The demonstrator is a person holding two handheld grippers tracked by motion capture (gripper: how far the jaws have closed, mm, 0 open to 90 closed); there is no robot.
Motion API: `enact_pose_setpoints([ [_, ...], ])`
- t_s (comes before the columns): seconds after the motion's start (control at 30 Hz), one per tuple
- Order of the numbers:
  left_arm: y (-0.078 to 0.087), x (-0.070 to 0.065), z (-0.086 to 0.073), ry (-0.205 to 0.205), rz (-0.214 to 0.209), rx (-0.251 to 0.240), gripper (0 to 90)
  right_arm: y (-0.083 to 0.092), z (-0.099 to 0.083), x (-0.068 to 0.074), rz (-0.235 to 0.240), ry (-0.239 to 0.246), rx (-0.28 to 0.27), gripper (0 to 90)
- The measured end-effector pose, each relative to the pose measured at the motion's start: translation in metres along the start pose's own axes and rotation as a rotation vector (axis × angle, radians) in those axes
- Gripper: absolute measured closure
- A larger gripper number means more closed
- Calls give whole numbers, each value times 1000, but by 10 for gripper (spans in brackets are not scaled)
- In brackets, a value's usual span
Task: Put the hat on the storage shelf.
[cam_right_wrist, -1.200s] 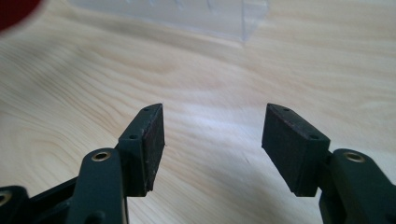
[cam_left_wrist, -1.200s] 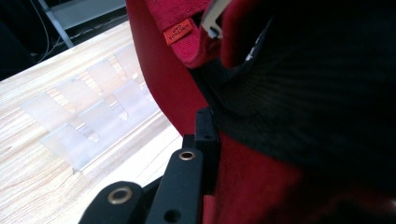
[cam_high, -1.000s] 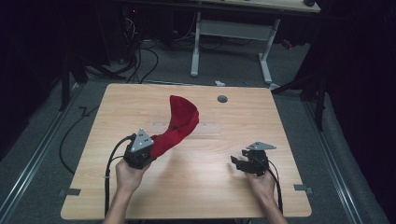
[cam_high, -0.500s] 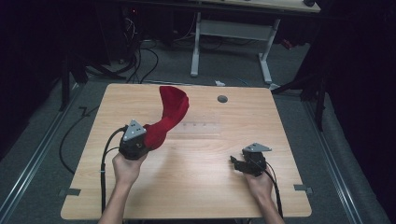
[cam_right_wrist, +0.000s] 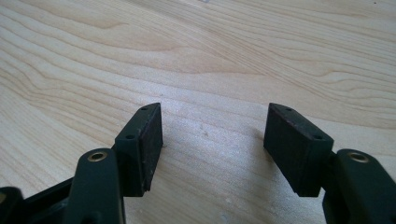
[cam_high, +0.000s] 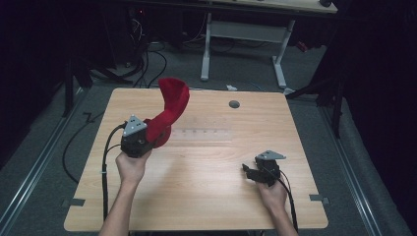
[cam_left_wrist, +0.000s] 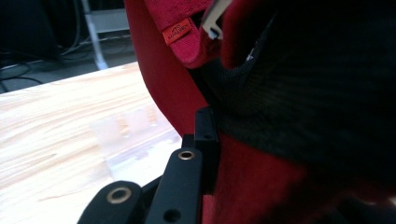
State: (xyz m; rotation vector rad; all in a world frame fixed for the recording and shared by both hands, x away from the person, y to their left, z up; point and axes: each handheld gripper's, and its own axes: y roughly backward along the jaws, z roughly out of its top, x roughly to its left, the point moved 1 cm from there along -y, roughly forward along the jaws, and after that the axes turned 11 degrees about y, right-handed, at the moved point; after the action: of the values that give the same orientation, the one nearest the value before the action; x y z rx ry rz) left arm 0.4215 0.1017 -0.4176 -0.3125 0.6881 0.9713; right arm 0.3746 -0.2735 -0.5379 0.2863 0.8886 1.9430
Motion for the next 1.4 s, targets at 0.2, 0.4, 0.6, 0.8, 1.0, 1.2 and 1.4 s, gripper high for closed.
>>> enact_pose_setpoints([
  [0.2, -11, 8, 5, -6, 16, -14, 843, 0, 0, 0, 0, -3, 1, 373],
  [0.4, -23, 14, 4, -42, 40, -11, 843, 0, 0, 1, -1, -3, 1, 373],
  [0.6, -35, 21, 8, -33, 66, -36, 843, 0, 0, 1, 0, -3, 1, 371],
  [0.8, -45, 27, 9, -19, 85, -49, 843, 0, 0, 1, 0, -5, 2, 371],
  [1.0, -52, 36, 8, -6, 111, -52, 843, 1, 0, 1, 0, -4, 3, 371],
  [1.2, -59, 39, 5, 2, 126, -60, 842, 1, 0, 1, 0, -4, 3, 371],
  [1.4, -64, 44, 3, 8, 138, -64, 842, 1, 0, 1, -1, -3, 2, 371],
])
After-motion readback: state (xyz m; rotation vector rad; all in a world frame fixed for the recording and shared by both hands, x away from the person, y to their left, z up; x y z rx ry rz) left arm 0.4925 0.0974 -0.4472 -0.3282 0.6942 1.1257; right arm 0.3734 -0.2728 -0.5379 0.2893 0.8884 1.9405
